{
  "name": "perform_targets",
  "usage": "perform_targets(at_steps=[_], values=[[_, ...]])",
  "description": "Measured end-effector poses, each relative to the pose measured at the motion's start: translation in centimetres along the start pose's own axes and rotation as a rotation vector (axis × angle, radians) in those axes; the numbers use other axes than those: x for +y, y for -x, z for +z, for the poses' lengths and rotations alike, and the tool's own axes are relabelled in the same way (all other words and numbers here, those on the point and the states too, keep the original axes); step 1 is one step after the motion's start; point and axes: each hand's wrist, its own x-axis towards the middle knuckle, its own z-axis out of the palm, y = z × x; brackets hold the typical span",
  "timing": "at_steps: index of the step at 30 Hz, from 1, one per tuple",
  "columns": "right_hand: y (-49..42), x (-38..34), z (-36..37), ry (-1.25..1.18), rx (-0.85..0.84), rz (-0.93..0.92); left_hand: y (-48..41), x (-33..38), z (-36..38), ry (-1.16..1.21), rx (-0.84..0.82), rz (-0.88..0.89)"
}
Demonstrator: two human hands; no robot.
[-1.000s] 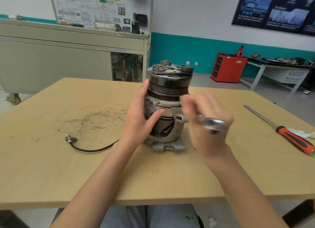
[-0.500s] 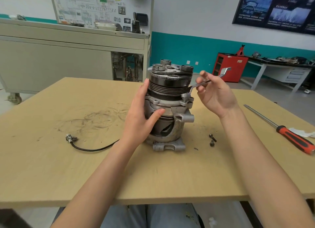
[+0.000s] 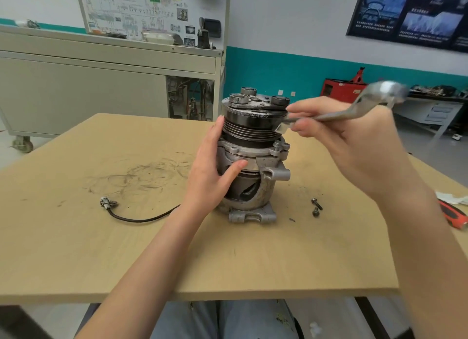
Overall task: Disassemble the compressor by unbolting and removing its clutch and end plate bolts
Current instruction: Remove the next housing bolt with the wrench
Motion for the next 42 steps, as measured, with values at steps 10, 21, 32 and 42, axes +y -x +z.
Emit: perform_targets(at_steps=[10, 21, 32, 42], values=[[1.4, -0.1, 3.8, 0.375, 0.180, -0.240, 0.1, 0.0, 0.0, -0.026, 0.004, 0.011], [0.4, -0.9, 8.0, 0.676, 0.318, -0.360, -0.2, -0.2, 0.1, 0.006, -0.001, -0.004], [2.6, 4.0, 6.3, -1.143, 0.531, 0.576, 0.0, -0.3, 0.2, 0.002, 0.003, 0.003], [-0.4, 8.8, 5.1, -1.479, 0.168, 0.800, 0.0, 0.4, -0.1, -0.013, -0.012, -0.022]])
